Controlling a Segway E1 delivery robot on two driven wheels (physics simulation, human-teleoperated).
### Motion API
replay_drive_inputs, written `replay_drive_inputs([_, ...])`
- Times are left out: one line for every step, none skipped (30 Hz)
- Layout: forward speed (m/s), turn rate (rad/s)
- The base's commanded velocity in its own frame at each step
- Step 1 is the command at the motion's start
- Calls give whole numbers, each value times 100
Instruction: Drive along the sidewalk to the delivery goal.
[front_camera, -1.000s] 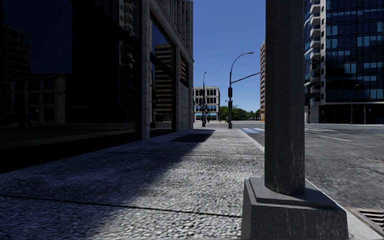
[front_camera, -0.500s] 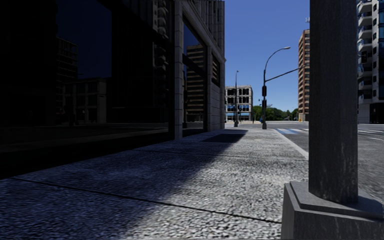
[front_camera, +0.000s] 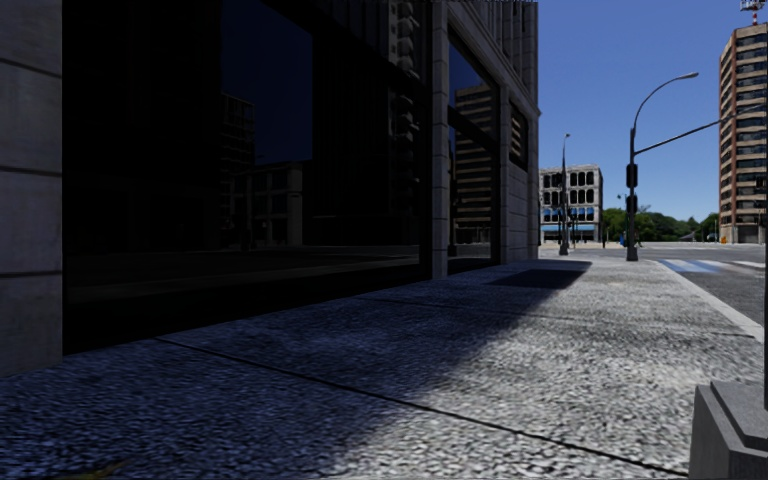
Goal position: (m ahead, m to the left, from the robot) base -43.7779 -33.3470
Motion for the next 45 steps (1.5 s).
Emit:
replay_drive_inputs([0,59])
replay_drive_inputs([0,59])
replay_drive_inputs([0,59])
replay_drive_inputs([0,59])
replay_drive_inputs([0,59])
replay_drive_inputs([0,59])
replay_drive_inputs([0,59])
replay_drive_inputs([0,59])
replay_drive_inputs([0,59])
replay_drive_inputs([0,59])
replay_drive_inputs([0,59])
replay_drive_inputs([0,59])
replay_drive_inputs([0,59])
replay_drive_inputs([0,59])
replay_drive_inputs([0,59])
replay_drive_inputs([0,59])
replay_drive_inputs([0,59])
replay_drive_inputs([0,59])
replay_drive_inputs([0,59])
replay_drive_inputs([0,59])
replay_drive_inputs([0,59])
replay_drive_inputs([0,59])
replay_drive_inputs([0,59])
replay_drive_inputs([0,59])
replay_drive_inputs([0,59])
replay_drive_inputs([0,59])
replay_drive_inputs([0,51])
replay_drive_inputs([0,51])
replay_drive_inputs([0,4])
replay_drive_inputs([0,0])
replay_drive_inputs([0,0])
replay_drive_inputs([0,0])
replay_drive_inputs([0,0])
replay_drive_inputs([0,0])
replay_drive_inputs([0,0])
replay_drive_inputs([0,0])
replay_drive_inputs([0,0])
replay_drive_inputs([0,0])
replay_drive_inputs([0,0])
replay_drive_inputs([0,0])
replay_drive_inputs([0,0])
replay_drive_inputs([0,0])
replay_drive_inputs([0,0])
replay_drive_inputs([0,0])
replay_drive_inputs([0,0])
